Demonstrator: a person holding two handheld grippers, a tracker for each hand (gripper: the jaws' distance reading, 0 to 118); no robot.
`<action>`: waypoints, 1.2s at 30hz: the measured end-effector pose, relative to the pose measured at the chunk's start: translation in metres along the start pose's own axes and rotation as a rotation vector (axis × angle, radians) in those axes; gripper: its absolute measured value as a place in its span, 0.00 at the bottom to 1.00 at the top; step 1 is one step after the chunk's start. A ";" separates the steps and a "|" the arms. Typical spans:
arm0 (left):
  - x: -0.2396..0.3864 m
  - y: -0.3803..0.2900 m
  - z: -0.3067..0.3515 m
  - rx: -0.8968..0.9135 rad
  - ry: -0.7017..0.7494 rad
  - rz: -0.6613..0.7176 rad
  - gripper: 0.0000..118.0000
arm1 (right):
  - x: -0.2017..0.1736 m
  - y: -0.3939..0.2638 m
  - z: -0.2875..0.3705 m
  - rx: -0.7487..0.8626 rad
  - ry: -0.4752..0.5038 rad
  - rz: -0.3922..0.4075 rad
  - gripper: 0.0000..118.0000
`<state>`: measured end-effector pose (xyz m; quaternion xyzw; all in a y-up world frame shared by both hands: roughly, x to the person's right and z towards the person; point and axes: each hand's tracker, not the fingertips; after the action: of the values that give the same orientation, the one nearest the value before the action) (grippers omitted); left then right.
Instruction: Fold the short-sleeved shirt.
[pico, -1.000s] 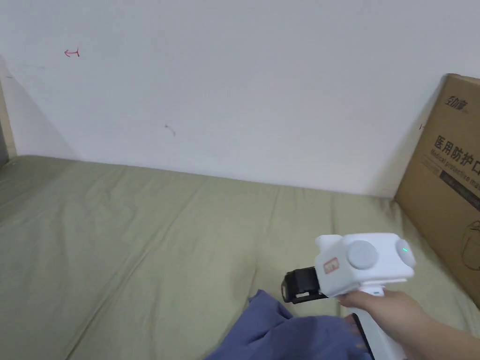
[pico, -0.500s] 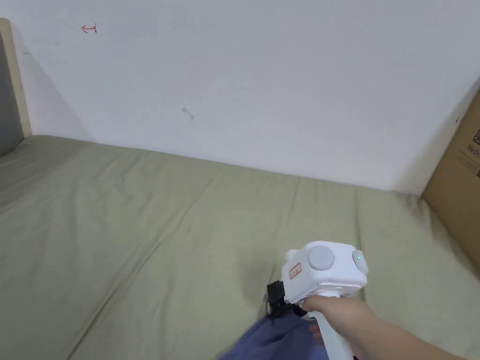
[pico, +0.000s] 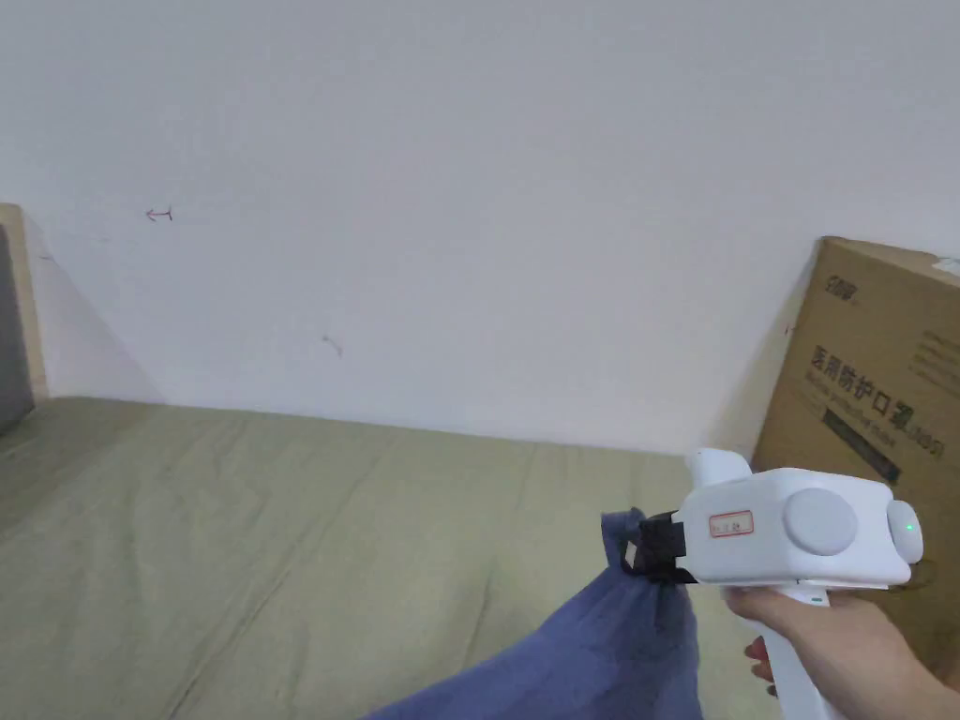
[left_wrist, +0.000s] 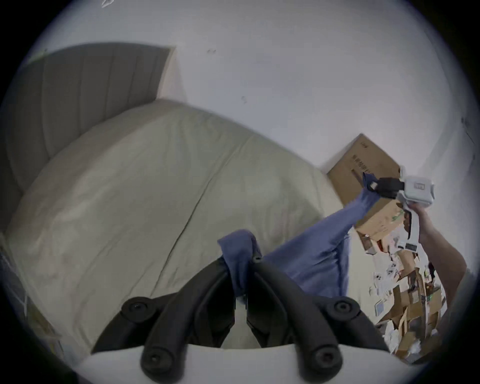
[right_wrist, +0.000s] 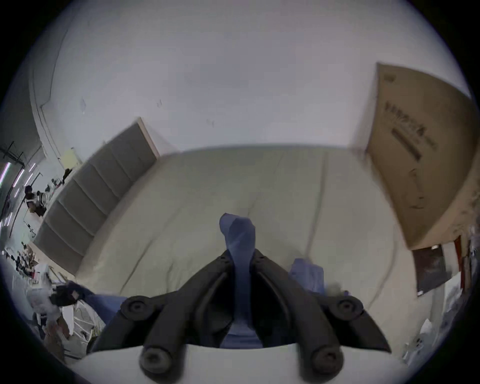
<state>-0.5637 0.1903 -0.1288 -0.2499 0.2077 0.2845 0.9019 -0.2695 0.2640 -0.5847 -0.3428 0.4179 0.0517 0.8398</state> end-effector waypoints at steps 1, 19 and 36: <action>0.012 0.014 0.005 0.025 -0.018 -0.038 0.05 | 0.003 0.006 0.021 0.022 0.007 0.002 0.06; 0.179 0.263 0.086 0.368 -0.072 -0.316 0.05 | -0.009 0.137 0.279 0.411 -0.133 -0.049 0.06; 0.192 0.353 -0.038 0.467 0.037 -0.302 0.05 | -0.019 0.265 0.166 0.522 -0.391 0.086 0.06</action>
<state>-0.6465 0.4994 -0.3751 -0.0687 0.2447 0.0867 0.9633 -0.2707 0.5720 -0.6430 -0.0814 0.2619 0.0429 0.9607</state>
